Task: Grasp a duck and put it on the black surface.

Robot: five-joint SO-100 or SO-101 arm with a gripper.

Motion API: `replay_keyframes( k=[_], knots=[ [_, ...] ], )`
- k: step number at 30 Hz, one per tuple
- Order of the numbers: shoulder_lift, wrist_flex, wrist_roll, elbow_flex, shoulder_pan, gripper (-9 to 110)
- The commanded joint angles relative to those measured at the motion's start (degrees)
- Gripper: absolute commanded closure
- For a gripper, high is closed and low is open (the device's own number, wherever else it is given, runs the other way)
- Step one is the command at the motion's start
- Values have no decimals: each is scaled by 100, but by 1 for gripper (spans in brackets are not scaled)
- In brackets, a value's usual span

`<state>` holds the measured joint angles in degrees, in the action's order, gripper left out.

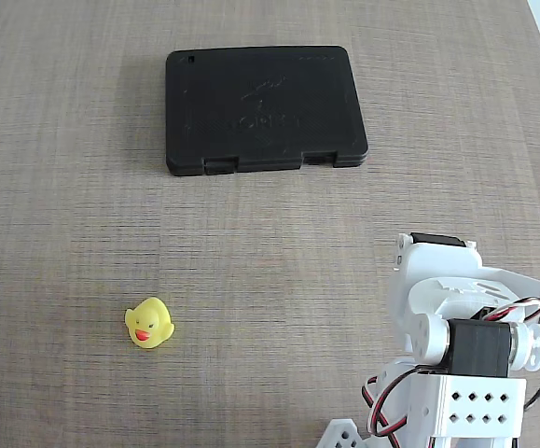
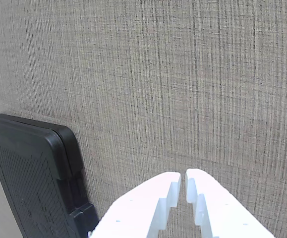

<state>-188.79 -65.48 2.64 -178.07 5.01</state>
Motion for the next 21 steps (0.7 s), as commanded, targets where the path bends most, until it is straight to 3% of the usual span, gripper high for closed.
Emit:
replay_keyframes(
  k=[1,15,21],
  knots=[
    [-396,53,-220,167,-44,101],
    [-246,53,-211,202,-44,101],
    [1239,492,-211,1099,-44,101]
  ],
)
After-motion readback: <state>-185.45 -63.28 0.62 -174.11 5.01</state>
